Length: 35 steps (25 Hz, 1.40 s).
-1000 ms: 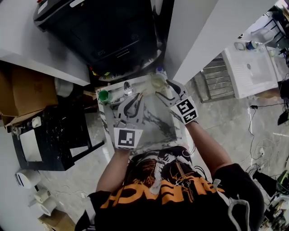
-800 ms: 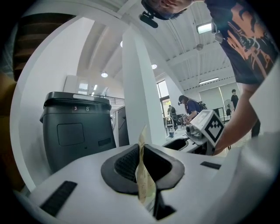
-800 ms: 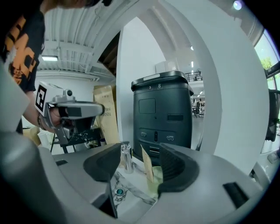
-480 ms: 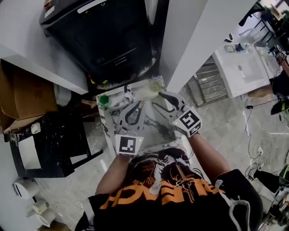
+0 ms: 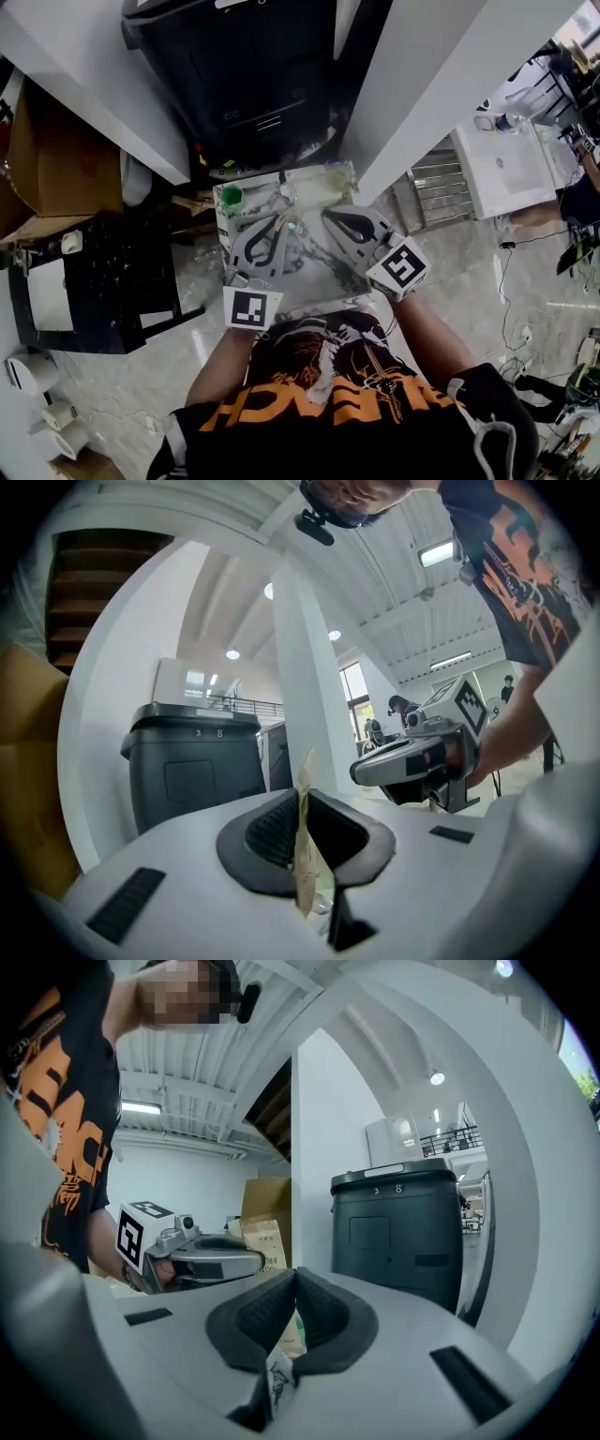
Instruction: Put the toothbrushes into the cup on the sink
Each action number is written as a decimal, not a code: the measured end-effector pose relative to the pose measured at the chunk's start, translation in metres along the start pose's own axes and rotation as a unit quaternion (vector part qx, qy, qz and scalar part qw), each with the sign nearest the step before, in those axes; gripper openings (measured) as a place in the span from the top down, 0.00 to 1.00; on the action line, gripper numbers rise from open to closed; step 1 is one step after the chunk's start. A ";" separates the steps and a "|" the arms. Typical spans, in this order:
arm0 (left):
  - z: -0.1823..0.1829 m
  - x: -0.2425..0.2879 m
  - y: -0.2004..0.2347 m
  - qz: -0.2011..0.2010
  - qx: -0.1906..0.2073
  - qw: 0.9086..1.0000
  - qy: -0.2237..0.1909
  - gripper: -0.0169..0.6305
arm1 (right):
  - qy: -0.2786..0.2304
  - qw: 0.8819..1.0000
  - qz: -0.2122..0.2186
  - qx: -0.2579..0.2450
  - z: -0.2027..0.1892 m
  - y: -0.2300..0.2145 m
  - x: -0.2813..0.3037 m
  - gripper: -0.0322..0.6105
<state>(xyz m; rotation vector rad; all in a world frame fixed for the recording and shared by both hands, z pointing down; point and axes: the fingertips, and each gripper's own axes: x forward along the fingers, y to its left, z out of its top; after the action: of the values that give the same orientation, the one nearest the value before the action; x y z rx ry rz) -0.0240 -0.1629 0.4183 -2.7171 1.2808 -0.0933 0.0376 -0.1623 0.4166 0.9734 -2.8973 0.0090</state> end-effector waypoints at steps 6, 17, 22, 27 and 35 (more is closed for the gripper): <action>-0.003 -0.020 0.023 0.020 0.005 1.000 0.002 0.90 | 0.004 1.000 0.024 0.002 0.005 0.021 0.024 0.93; -0.033 -0.032 0.078 0.084 -0.011 0.996 0.009 0.90 | 0.041 0.998 0.053 0.022 -0.017 0.056 0.092 0.93; -0.061 -0.034 0.120 0.121 -0.027 0.992 0.028 0.90 | 0.057 0.996 0.063 0.015 -0.017 0.061 0.113 0.93; -0.096 -0.033 0.156 0.150 -0.039 0.987 0.046 0.90 | 0.079 0.995 0.053 0.010 -0.042 0.057 0.142 0.93; -0.126 -0.016 0.176 0.163 -0.053 0.984 0.042 0.90 | 0.116 0.991 0.062 0.020 -0.077 0.058 0.170 0.93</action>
<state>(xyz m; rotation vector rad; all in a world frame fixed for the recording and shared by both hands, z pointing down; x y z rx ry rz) -0.1828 -0.2729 0.5171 -2.5677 1.7843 -0.1096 -0.1263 -0.2157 0.5086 0.7397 -2.7464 0.1774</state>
